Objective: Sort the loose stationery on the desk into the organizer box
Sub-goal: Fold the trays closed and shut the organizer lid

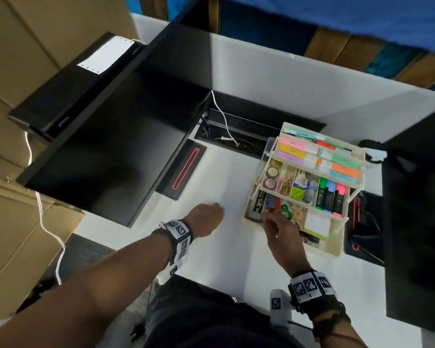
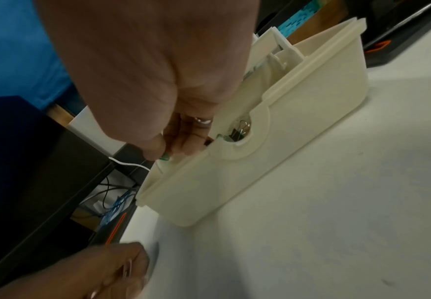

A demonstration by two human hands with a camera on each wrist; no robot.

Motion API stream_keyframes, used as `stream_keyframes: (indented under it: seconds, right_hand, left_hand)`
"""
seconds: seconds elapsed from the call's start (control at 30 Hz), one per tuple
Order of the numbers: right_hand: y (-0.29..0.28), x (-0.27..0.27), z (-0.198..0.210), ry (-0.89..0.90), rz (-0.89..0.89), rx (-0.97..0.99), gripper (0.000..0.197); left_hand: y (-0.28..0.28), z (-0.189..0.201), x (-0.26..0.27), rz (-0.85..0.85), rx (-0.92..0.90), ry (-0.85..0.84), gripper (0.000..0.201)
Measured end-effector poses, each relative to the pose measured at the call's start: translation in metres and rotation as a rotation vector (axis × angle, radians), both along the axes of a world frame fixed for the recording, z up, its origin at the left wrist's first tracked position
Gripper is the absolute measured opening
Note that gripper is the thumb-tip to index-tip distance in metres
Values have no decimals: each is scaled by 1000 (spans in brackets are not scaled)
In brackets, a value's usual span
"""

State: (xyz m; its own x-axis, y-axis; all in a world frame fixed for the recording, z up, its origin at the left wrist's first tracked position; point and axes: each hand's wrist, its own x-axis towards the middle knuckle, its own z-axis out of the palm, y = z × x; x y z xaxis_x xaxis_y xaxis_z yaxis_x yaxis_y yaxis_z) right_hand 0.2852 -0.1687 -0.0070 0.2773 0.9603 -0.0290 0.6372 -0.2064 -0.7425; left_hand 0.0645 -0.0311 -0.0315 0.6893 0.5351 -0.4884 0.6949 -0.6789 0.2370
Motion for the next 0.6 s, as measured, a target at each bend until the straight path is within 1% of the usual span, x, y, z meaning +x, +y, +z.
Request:
stream_keyframes:
  seconds: [0.07, 0.1, 0.13, 0.2, 0.23, 0.3, 0.37, 0.43, 0.5, 0.6]
  right_hand:
    - [8, 7, 10, 16, -76, 41, 10]
    - [14, 12, 16, 35, -132, 66, 10]
    - [21, 16, 23, 60, -193, 94, 10]
    - [39, 26, 30, 113, -302, 141, 12]
    - [49, 32, 29, 111, -341, 157, 13]
    - [64, 44, 23, 53, -368, 151, 17]
    - [71, 50, 21, -9, -364, 140, 17]
    - [69, 55, 23, -14, -349, 168, 17]
    - [57, 60, 25, 9, -329, 187, 20]
    - [32, 68, 23, 80, -349, 180, 14]
  left_hand:
    - [-3, -6, -2, 127, 0, -106, 39]
    - [-4, -4, -2, 206, -43, -151, 39]
    - [-4, 2, 1, 282, -94, -172, 33]
    - [0, 17, 14, 459, -208, -276, 21]
    - [2, 27, 25, 505, -243, -345, 21]
    - [5, 49, 52, 503, -242, -448, 23]
    - [9, 70, 83, 439, -199, -492, 16]
    - [12, 84, 113, 412, -140, -487, 9]
    - [15, 90, 137, 418, -105, -466, 4]
    - [14, 87, 159, 392, -54, -398, 6]
